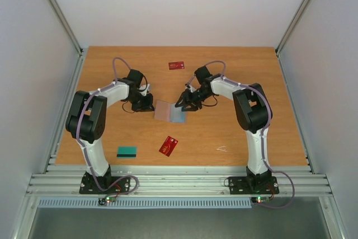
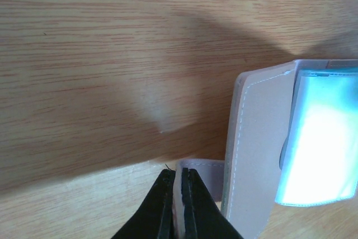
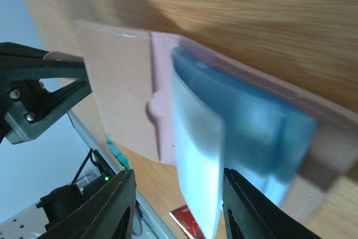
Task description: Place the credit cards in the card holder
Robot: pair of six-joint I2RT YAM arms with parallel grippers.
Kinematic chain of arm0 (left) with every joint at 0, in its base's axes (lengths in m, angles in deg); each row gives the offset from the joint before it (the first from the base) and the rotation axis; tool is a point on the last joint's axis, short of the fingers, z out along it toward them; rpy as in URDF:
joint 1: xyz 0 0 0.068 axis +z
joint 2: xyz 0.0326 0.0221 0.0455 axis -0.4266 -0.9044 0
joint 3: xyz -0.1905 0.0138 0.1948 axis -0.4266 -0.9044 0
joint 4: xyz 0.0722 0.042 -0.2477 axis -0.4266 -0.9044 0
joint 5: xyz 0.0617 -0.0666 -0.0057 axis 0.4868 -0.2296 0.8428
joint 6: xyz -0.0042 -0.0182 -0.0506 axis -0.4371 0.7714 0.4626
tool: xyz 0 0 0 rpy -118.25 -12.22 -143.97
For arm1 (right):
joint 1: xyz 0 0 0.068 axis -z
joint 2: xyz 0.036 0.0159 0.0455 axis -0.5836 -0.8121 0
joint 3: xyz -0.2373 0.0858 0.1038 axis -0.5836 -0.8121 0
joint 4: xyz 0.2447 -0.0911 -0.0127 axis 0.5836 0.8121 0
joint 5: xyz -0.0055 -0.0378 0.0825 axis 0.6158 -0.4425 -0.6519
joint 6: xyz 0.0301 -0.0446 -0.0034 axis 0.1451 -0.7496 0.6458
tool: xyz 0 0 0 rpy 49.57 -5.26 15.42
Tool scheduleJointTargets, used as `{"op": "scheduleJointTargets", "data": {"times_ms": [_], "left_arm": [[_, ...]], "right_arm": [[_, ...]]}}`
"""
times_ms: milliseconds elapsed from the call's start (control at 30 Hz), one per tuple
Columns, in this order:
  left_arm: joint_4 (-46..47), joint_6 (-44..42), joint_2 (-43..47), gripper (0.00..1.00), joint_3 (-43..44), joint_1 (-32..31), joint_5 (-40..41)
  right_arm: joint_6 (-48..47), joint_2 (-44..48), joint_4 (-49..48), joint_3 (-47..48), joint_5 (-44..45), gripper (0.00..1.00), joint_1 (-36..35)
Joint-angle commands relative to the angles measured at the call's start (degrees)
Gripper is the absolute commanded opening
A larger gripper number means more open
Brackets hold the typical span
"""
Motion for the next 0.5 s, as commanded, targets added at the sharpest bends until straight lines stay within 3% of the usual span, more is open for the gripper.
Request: {"op": "scheduleJointTargets", "data": {"times_ms": [0,467], "left_arm": [[-0.32,-1.06,-0.64,0.00,-0.55,0.22,0.32],[-0.38,-0.63,-2.02,0.00,0.58,-1.65,-1.17]], "right_arm": [[0.34,-1.46,-0.20,2.57,-2.19,0.44,-1.72],[2.57,-3.65,-2.10,6.31,-5.06,0.44,-4.22]]}}
